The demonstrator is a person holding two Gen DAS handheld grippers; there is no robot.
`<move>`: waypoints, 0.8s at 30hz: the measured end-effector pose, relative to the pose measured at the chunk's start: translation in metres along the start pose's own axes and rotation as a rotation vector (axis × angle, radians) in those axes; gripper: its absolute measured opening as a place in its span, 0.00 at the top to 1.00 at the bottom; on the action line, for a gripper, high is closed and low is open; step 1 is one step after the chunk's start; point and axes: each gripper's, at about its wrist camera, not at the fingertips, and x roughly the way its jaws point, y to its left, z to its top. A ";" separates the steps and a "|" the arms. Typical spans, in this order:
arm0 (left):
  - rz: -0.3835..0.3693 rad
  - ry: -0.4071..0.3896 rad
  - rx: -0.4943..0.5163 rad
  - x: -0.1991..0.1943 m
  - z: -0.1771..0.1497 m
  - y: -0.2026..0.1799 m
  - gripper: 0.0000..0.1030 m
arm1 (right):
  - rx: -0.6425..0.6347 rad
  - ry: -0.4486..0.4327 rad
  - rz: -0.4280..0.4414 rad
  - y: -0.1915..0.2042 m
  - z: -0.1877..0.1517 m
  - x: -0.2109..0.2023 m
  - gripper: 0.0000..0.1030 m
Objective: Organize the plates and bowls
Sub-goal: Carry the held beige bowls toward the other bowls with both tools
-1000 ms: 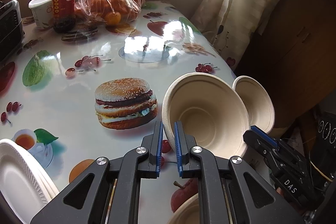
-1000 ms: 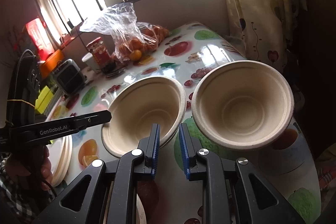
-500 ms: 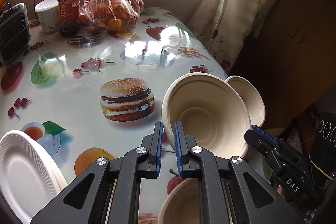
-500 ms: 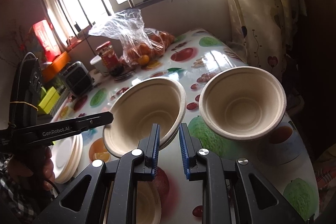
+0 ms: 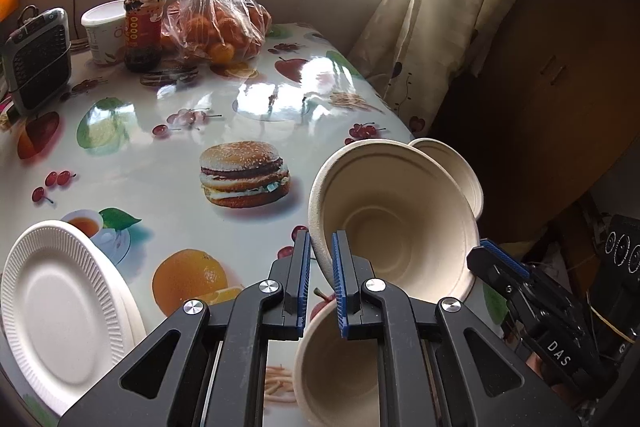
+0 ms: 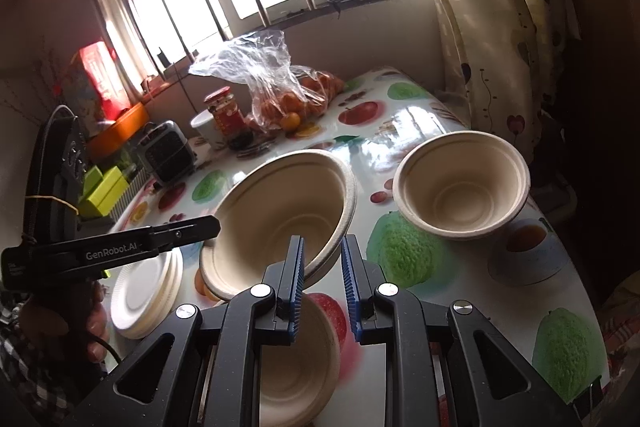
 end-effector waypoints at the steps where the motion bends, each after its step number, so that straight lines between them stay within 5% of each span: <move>1: -0.003 -0.002 0.000 -0.002 -0.002 0.000 0.89 | 0.000 -0.002 0.000 0.001 -0.001 -0.002 0.82; 24: -0.001 -0.016 0.011 -0.034 -0.045 -0.001 0.89 | 0.007 -0.026 0.012 0.022 -0.042 -0.040 0.82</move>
